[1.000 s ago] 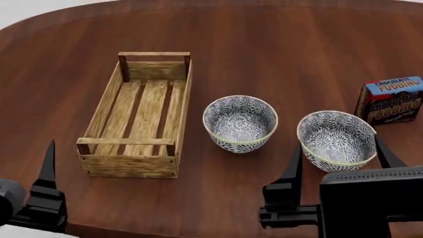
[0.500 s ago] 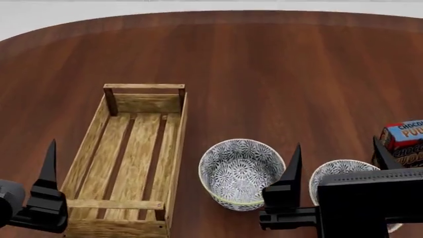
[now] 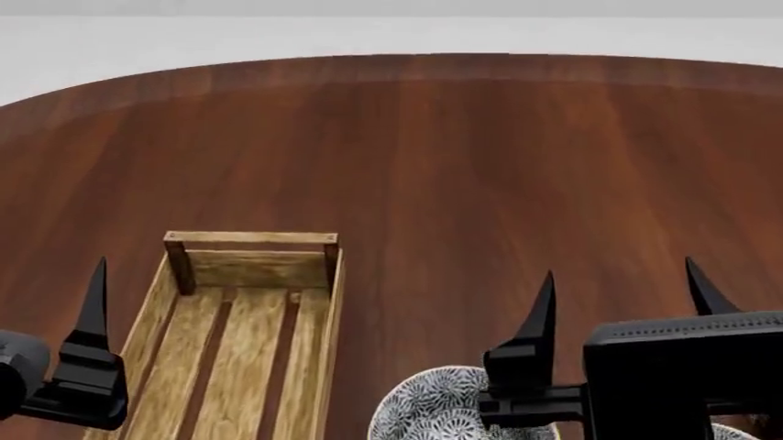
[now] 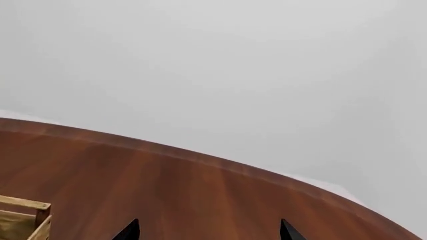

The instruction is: Stack the left bowl on the right bowl and place them in the tray.

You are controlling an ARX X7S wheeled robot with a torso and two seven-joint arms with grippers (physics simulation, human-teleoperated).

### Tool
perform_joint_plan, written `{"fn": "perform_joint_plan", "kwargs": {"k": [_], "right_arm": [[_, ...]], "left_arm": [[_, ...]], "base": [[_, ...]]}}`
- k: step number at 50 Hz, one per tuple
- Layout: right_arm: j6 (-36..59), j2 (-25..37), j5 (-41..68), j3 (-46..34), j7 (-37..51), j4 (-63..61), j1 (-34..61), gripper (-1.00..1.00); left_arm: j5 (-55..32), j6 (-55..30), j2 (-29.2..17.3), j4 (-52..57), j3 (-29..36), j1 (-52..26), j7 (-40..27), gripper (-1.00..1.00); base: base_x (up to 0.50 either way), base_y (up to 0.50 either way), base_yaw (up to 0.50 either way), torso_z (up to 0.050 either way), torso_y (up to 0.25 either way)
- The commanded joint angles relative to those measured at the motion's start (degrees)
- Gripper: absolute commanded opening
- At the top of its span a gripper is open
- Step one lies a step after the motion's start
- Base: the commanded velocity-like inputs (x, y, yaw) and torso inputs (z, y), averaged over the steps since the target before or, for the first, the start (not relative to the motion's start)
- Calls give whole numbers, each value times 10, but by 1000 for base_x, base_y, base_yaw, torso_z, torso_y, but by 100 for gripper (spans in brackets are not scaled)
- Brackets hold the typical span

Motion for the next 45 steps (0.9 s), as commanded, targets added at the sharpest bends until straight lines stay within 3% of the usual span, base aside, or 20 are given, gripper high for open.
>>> {"fn": "perform_joint_plan", "kwargs": {"k": [1, 8, 30, 45], "right_arm": [[-8, 2, 2, 0, 2, 5, -9, 100], [-9, 6, 2, -6, 2, 10, -17, 100], [42, 46, 5, -41, -23, 21, -37, 100], [42, 75, 4, -118, -48, 28, -53, 100]], "left_arm": [[-2, 7, 0, -2, -3, 7, -2, 100], [-2, 8, 0, -1, -1, 9, -5, 100], [-8, 14, 0, -11, -1, 11, -8, 100], [-11, 16, -2, -12, -3, 12, -11, 100]], "base": [[500, 35, 0, 0, 0], [361, 40, 0, 0, 1], [-1, 0, 0, 0, 0], [0, 0, 0, 0, 0]]}}
